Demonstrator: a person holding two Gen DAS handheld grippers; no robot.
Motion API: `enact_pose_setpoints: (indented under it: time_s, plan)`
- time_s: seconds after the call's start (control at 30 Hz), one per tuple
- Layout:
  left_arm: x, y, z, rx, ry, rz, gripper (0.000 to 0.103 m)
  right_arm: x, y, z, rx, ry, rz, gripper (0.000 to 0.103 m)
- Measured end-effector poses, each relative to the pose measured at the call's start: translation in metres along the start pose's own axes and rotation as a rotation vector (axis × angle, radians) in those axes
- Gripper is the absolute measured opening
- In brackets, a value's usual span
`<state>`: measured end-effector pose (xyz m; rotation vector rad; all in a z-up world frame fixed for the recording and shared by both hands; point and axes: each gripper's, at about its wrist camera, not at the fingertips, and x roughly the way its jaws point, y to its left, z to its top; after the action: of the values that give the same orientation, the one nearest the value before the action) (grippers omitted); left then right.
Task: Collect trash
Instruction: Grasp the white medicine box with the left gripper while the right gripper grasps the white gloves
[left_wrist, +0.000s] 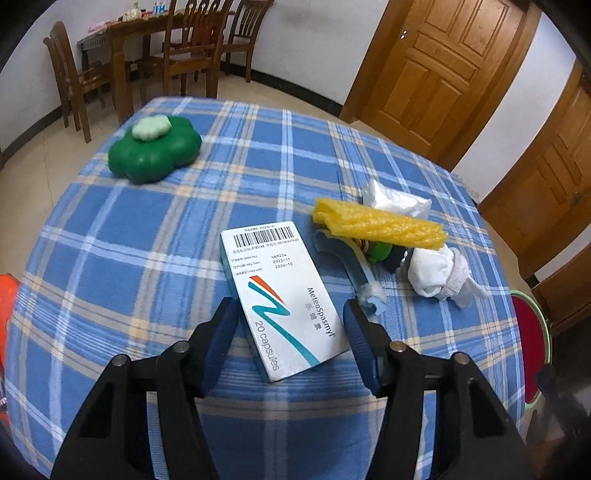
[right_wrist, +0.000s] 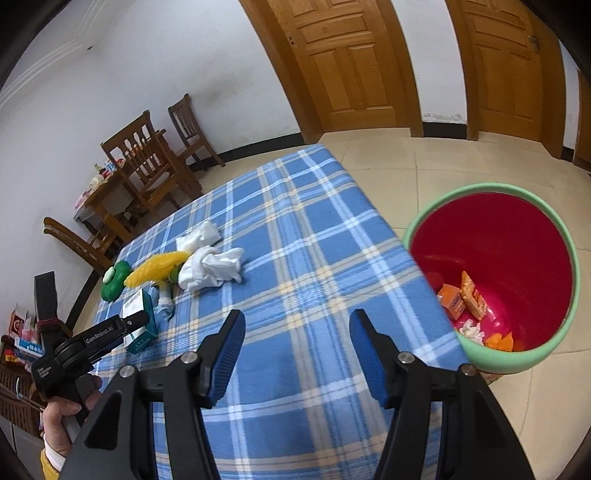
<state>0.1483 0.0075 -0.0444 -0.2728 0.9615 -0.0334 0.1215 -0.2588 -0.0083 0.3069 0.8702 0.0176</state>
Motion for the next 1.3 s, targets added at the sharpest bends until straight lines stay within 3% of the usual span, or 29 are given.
enact_pose_setpoints:
  time_s: [0.5, 0.9, 1.17, 1.3]
  plan:
    - [-0.028, 0.035, 0.026, 0.099, -0.108, -0.012, 0.06, 0.038, 0.074, 0.006, -0.094, 0.032, 0.007, 0.064]
    - [-0.017, 0.071, 0.037, 0.056, -0.108, -0.068, 0.059, 0.086, 0.112, 0.023, -0.102, 0.046, -0.056, 0.074]
    - [-0.013, 0.069, 0.034, 0.069, -0.104, -0.097, 0.059, 0.113, 0.113, 0.033, -0.102, 0.073, -0.084, 0.074]
    - [-0.012, 0.066, 0.032, 0.07, -0.106, -0.106, 0.059, 0.123, 0.111, 0.03, -0.107, 0.095, -0.086, 0.063]
